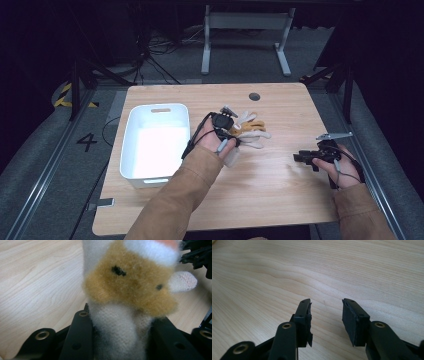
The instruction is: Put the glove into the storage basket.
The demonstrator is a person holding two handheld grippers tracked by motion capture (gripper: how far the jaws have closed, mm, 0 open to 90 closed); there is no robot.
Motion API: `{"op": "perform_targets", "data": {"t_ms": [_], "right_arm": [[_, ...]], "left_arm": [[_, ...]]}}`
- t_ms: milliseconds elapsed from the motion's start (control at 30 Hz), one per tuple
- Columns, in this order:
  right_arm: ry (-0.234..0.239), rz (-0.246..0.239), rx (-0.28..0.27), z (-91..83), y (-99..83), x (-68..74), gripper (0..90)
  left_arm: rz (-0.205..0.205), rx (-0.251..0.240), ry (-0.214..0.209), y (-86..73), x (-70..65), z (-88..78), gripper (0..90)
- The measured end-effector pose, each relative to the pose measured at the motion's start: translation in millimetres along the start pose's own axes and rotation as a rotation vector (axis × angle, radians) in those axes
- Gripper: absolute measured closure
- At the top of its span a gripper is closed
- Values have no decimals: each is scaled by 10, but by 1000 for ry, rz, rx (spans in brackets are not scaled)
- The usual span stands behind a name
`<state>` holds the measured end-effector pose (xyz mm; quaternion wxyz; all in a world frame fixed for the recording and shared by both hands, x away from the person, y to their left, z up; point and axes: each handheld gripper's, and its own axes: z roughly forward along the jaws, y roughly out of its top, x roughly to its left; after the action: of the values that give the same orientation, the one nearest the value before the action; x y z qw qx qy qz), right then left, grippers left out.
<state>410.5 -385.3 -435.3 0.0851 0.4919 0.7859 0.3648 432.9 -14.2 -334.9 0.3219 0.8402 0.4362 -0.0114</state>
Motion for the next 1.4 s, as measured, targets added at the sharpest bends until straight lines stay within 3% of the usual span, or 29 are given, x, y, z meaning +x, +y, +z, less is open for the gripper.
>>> {"op": "perform_targets", "data": {"t_ms": [133,200,267,533,700,733,967,1100,1400], "right_arm": [[14,14,1,-26,4,0,572],[-8,18,41,-47,6,7,557],[-15,35,71,-60,15,3,616],[-32,40,131,-2,97,-12,666],[-30,44,164,44,191,-22,704],[-28,42,169,59,211,-21,708],[-18,26,183,141,289,10,706],[-11,19,184,156,325,26,707],[22,30,167,117,350,25,705]], "left_arm": [[-14,16,20,64,33,-12,709],[-25,25,26,98,41,-21,708],[-47,42,35,136,44,-30,709],[-91,69,59,192,48,-77,708],[-149,81,83,230,92,-164,708],[-176,83,101,241,124,-213,708],[-252,86,141,268,245,-342,709],[-295,87,185,283,325,-450,708],[-347,78,193,290,372,-692,708]]}}
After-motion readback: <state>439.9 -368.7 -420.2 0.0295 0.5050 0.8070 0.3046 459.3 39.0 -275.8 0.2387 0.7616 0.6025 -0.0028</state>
